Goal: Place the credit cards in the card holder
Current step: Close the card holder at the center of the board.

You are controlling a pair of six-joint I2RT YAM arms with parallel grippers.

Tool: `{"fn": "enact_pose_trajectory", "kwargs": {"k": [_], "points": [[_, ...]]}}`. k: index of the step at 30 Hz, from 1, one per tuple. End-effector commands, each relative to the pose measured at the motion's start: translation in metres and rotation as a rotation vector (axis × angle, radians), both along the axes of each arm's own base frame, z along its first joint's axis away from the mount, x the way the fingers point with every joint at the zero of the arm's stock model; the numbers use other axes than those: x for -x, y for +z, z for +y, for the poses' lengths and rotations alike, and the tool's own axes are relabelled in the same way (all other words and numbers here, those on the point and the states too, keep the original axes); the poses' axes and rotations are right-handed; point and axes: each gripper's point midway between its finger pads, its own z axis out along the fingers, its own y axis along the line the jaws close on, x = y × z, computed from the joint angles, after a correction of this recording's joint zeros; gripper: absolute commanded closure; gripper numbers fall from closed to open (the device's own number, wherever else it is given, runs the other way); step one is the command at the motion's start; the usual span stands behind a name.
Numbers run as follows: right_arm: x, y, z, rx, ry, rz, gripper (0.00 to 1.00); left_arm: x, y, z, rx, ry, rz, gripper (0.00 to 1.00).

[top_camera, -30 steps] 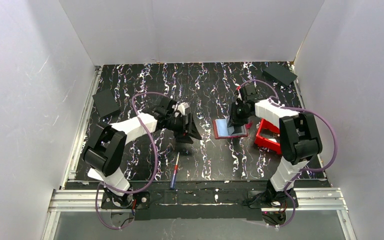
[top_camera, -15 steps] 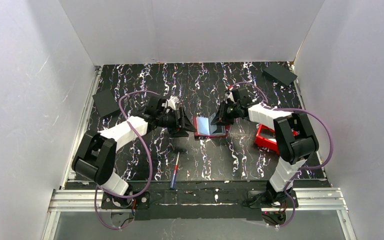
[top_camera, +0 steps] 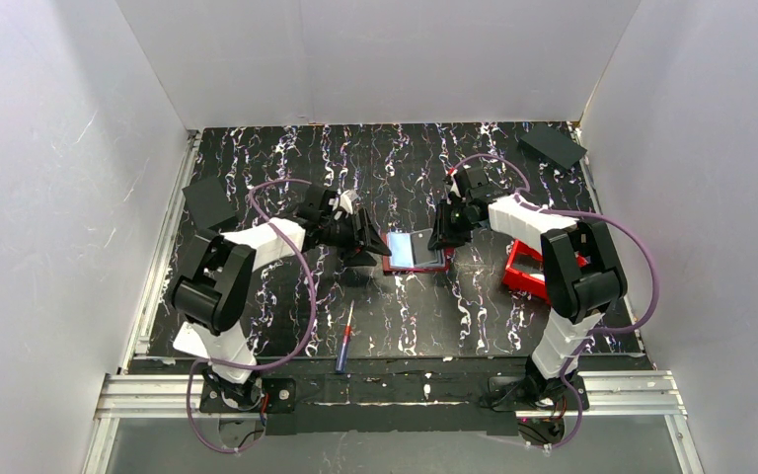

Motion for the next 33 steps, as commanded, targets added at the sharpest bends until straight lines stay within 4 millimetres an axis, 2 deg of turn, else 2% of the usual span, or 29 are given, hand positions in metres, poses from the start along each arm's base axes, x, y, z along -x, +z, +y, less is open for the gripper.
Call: {"fn": "enact_pose_trajectory", "kwargs": {"k": [1,12,19,22,25,28,33], "points": [[-0.004,-0.009,-0.013,0.093,0.02,-0.005,0.69,-0.018,0.008,-0.007,0.028,-0.005,-0.042,0.46],[0.001,-0.032,-0.027,0.171,0.005,0.021,0.77,-0.033,-0.016,-0.012,0.005,0.001,-0.013,0.44],[0.0,-0.034,-0.026,0.163,0.003,0.023,0.78,-0.039,-0.023,-0.025,0.03,-0.029,0.016,0.44],[-0.001,-0.032,-0.023,0.151,0.005,0.022,0.78,-0.04,-0.011,-0.038,0.076,-0.054,0.004,0.44],[-0.002,-0.022,-0.018,0.122,0.01,0.014,0.78,-0.04,0.015,-0.051,0.131,-0.073,-0.051,0.47],[-0.005,-0.004,-0.014,0.094,0.012,-0.003,0.76,-0.039,0.035,-0.067,0.179,-0.098,-0.085,0.48],[-0.012,0.03,-0.015,0.075,-0.011,-0.036,0.64,-0.035,0.052,-0.094,0.231,-0.133,-0.102,0.49]]}}
